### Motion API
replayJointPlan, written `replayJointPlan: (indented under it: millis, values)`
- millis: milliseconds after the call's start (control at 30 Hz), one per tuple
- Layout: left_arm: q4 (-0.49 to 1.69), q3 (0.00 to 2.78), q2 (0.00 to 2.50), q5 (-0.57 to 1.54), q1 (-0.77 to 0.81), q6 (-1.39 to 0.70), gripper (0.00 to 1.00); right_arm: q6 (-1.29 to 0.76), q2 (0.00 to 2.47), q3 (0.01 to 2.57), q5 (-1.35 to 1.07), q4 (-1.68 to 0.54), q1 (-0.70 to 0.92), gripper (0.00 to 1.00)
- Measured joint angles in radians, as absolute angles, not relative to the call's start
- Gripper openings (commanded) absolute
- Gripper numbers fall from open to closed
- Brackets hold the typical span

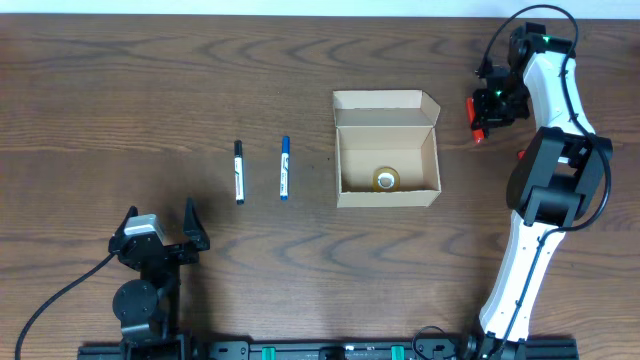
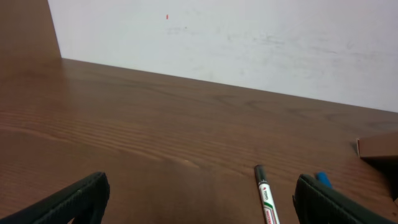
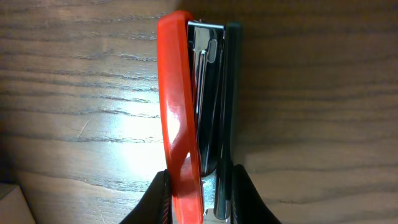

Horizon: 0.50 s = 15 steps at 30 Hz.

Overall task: Pack container
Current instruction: 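Lower the right gripper and grasp the red stapler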

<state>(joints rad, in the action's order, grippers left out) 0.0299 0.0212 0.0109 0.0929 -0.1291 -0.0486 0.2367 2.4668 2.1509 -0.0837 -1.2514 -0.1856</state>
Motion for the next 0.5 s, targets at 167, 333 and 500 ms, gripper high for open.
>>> replayJointPlan:
  millis: [167, 333, 500]
  values:
    - [0.03, 0.021, 0.011, 0.093, -0.129, -0.049, 0.95, 0.239, 2.472, 2.15, -0.082, -1.243, -0.184, 0.99]
    - [0.03, 0.021, 0.011, 0.093, -0.129, -0.049, 0.95, 0.242, 2.472, 2.15, -0.082, -1.241, -0.183, 0.99]
    - [0.03, 0.021, 0.011, 0.093, -0.129, -0.049, 0.95, 0.242, 2.473, 2.15, -0.082, -1.23, -0.183, 0.97]
